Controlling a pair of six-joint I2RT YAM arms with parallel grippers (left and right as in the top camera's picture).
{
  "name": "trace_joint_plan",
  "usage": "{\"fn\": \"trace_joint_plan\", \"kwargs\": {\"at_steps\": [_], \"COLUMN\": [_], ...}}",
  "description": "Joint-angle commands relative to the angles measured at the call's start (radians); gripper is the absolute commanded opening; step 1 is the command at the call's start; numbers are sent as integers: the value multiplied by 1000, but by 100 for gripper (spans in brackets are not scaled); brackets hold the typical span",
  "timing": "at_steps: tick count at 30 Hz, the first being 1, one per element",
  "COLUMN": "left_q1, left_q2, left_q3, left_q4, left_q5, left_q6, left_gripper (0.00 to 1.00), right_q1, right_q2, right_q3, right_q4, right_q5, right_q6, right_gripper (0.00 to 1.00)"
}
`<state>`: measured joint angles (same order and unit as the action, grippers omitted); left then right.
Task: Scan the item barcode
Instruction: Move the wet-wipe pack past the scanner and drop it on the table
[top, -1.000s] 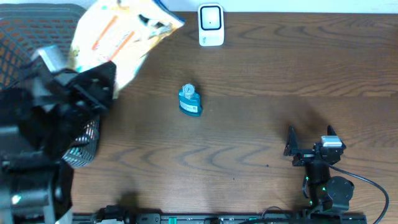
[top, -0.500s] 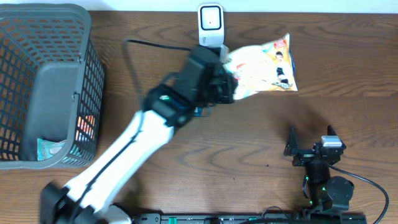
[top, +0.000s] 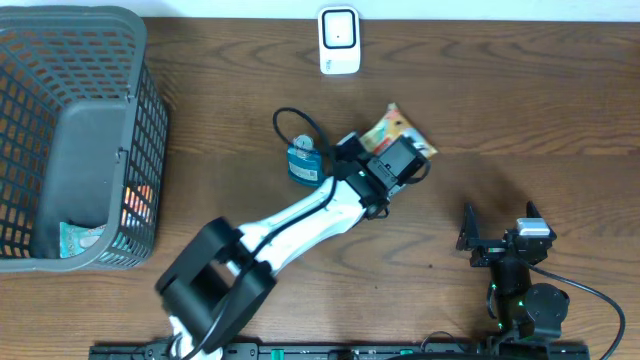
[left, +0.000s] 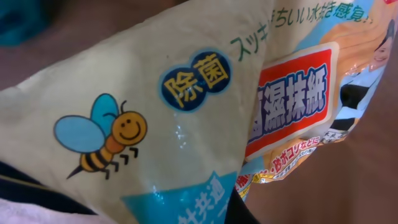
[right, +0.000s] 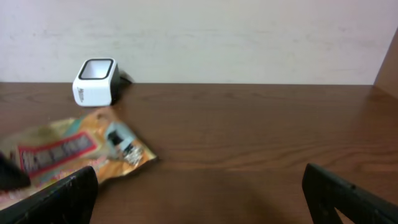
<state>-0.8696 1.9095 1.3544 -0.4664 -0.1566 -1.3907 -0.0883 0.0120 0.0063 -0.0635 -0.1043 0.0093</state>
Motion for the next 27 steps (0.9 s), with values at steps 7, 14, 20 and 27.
{"fn": "trace_joint_plan", "kwargs": {"at_steps": [7,14,20,27], "left_q1": [-6,-14,-13,38], "left_q2": [50,-61,-203,-397], "left_q3": [11,29,58,138], "left_q4": [26,27,22,-93], "left_q5": [79,97,122,56], "left_q6": [-103,95,359,705], "left_gripper": [58,91,98,98], "right_q1": [4,4,4,4], "right_q2": [-5,-5,-5,-5], "right_q3": [-1,-1,-1,-1], "right_q4": [-3,-3,-3,-3], "right_q5": [0,0,0,0], "right_q6": [-14,-15,-14,-14], "right_gripper": [99,99,99,99]}}
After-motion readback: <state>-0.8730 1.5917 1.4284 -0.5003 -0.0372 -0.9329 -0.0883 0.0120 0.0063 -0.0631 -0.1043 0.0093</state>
